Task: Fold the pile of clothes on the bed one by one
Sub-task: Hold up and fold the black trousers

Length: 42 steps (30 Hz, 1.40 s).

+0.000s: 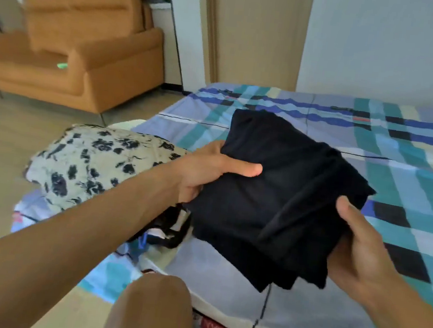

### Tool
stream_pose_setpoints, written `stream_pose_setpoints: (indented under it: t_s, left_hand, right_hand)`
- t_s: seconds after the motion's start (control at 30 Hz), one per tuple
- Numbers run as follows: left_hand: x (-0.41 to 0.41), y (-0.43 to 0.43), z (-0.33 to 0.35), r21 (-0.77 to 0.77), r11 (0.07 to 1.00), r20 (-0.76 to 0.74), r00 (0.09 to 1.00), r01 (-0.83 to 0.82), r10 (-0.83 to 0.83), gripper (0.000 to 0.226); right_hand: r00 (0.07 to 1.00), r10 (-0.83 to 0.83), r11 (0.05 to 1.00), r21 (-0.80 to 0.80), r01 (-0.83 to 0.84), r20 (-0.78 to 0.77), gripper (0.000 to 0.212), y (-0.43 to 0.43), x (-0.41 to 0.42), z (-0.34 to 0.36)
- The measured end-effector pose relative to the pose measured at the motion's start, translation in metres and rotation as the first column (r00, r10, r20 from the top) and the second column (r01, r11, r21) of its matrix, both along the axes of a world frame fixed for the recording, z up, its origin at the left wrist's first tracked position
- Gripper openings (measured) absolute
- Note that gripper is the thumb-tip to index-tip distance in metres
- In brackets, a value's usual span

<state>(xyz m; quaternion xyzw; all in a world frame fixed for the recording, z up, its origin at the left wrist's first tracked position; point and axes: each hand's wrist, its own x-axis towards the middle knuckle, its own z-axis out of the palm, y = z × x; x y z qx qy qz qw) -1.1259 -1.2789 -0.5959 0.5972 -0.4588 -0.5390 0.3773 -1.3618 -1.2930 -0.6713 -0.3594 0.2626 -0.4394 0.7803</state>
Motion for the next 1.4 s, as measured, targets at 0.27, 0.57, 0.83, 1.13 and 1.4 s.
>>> stream_pose_setpoints:
  t_s: [0.27, 0.57, 0.83, 1.13, 1.4]
  left_hand:
    - [0.158, 0.040, 0.124, -0.070, 0.942, 0.375, 0.866, -0.329, 0.330, 0.048]
    - [0.270, 0.046, 0.047, 0.005, 0.869, 0.770, 0.557, -0.495, 0.312, 0.093]
    - [0.239, 0.035, 0.010, -0.023, 0.998, 0.931, 0.364, 0.064, -0.002, 0.063]
    - [0.136, -0.006, 0.055, -0.556, 0.808, 0.820, 0.289, 0.196, 0.494, 0.053]
    - [-0.026, -0.113, -0.018, -0.455, 0.832, 0.799, 0.559, 0.318, 0.223, 0.054]
  right_hand:
    - [0.972, 0.179, 0.940, -0.265, -0.213, -0.150, 0.043, -0.031, 0.189, 0.095]
    - [0.674, -0.075, 0.890, -0.354, -0.286, -0.735, 0.134, -0.032, 0.301, 0.070]
    - [0.531, -0.473, 0.491, -0.710, -0.504, -0.703, 0.080, -0.041, 0.289, 0.050]
    - [0.690, -0.347, 0.630, -0.703, -0.330, -0.635, 0.069, -0.063, 0.231, 0.053]
    - [0.622, -0.409, 0.811, -0.578, -0.086, -0.667, 0.052, -0.125, 0.077, -0.003]
